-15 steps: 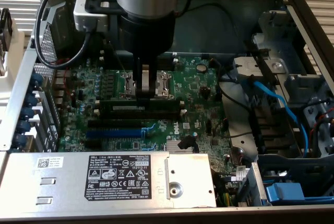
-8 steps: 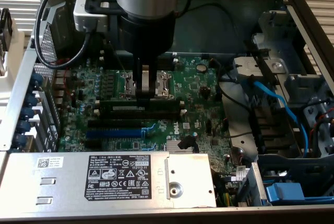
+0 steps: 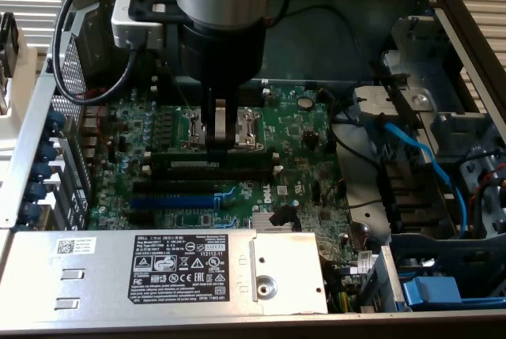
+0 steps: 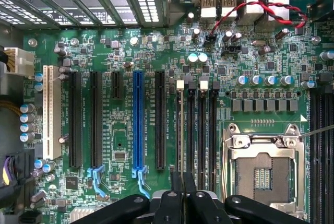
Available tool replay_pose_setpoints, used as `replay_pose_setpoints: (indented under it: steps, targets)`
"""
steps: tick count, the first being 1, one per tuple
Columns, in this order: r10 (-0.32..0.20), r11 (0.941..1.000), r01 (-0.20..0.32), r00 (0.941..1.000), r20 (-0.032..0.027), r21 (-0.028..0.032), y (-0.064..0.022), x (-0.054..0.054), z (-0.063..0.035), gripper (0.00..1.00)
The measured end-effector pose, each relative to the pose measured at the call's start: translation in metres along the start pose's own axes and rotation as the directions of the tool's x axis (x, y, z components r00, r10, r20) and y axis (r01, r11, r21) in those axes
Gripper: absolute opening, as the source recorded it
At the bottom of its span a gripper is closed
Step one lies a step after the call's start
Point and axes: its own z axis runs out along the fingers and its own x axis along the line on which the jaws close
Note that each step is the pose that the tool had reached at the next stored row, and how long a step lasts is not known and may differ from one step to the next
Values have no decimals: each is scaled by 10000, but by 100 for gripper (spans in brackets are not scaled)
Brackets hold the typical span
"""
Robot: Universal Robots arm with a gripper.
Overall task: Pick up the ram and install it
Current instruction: 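Insert the ram into the slot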
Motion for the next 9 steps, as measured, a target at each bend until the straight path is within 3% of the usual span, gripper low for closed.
replay_pose_setpoints:
  steps: [9]
  targets:
    - [-1,10000,1,10000,0,0,0,-1,24,12]
